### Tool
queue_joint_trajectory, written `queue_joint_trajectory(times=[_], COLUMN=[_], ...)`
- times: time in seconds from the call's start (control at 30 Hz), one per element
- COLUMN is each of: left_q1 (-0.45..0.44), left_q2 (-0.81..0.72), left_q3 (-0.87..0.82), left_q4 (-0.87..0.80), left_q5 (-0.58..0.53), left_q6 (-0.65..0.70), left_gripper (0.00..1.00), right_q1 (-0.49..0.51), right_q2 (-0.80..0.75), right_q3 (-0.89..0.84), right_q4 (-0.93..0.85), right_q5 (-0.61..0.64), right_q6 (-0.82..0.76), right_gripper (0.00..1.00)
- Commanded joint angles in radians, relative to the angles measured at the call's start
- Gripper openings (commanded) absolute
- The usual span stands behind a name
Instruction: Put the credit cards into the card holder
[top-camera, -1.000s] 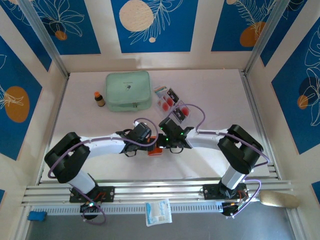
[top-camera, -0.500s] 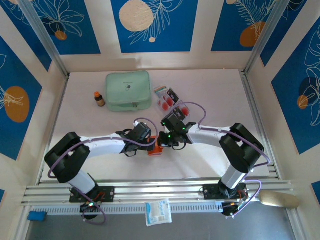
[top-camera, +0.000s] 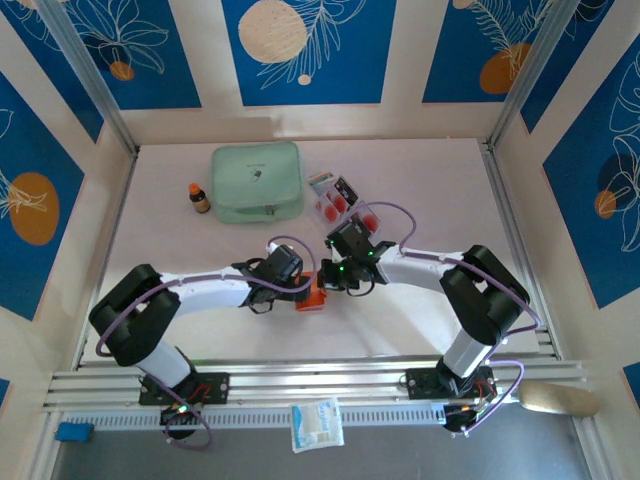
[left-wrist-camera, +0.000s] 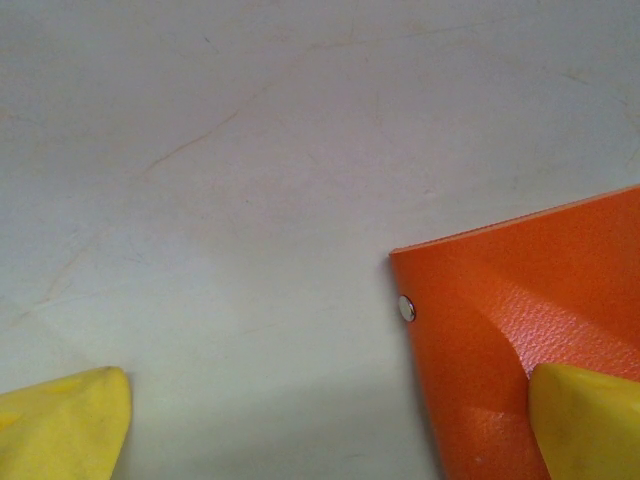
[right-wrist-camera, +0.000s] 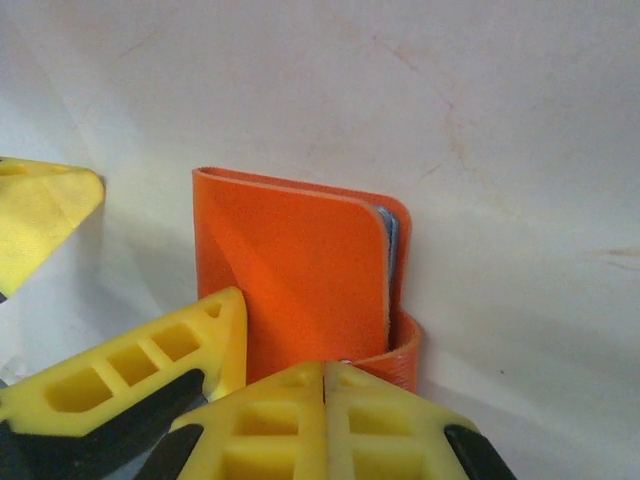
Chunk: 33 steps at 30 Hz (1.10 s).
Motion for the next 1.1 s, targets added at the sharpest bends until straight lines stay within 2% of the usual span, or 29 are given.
queue_joint_trajectory(times=[0.0,0.37,1.07], left_q1=[-0.006,-0.006,-0.009], left_q2=[0.046,0.046,0.045], left_q3=[-0.031,-0.028,-0.028], left_q4=[-0.055,-0.056,-0.057], left_q5=[-0.002,-0.003,-0.003], left_q6=[0.006,0.006,0.003], left_gripper=[1.0,1.0,1.0], right_q1=[-0.005,0.004,0.026], right_q2=[0.016,0.068,0.006], right_q3=[0.033,0.031,-0.194], right_q4=[-0.015,0.002,0.1], right_q5=[-0.037,-0.045,0.003], right_q6=[-0.014,-0.009,0.054], right_gripper=[0.0,0.0,0.0])
